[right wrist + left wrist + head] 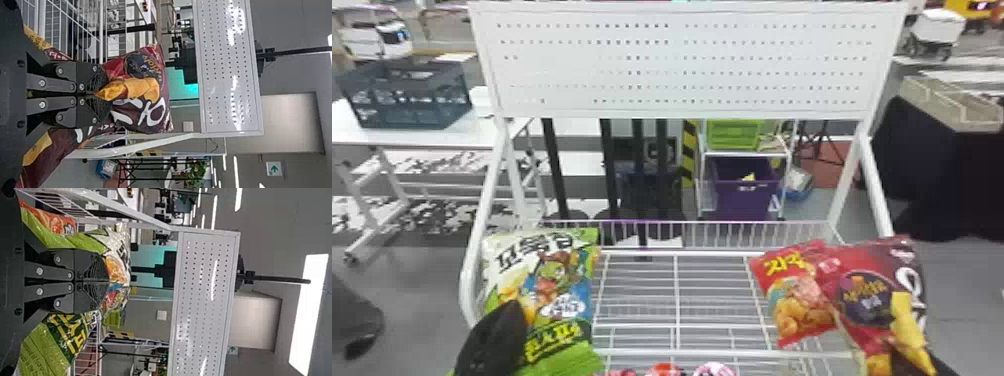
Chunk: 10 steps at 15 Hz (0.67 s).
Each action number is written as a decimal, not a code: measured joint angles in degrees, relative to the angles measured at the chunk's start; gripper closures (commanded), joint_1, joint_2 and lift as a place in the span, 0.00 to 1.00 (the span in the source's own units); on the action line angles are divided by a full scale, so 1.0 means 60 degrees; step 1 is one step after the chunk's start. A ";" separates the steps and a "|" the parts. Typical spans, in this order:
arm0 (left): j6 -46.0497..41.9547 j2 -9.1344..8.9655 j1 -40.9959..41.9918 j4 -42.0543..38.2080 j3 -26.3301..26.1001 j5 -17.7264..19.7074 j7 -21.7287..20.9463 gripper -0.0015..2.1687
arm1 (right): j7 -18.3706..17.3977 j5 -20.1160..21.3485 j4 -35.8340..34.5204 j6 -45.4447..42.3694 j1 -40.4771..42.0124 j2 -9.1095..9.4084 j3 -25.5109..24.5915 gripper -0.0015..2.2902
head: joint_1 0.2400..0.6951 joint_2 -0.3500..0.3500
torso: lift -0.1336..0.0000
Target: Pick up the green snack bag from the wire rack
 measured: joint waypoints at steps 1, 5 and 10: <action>-0.0031 0.0000 0.0014 0.0006 0.0015 -0.0003 0.0000 0.99 | 0.0000 -0.0001 -0.0006 0.0000 0.0005 0.0000 0.0000 0.95 | 0.57 0.50 | 1.00; -0.0048 -0.0008 0.0022 0.0010 0.0043 -0.0006 -0.0002 0.99 | 0.0001 -0.0001 -0.0011 0.0000 0.0014 0.0014 0.0000 0.95 | 0.57 0.50 | 1.00; -0.0023 -0.0013 0.0022 0.0010 0.0043 0.0003 -0.0016 0.99 | 0.0003 -0.0001 -0.0024 0.0000 0.0010 0.0015 0.0000 0.95 | 0.57 0.50 | 1.00</action>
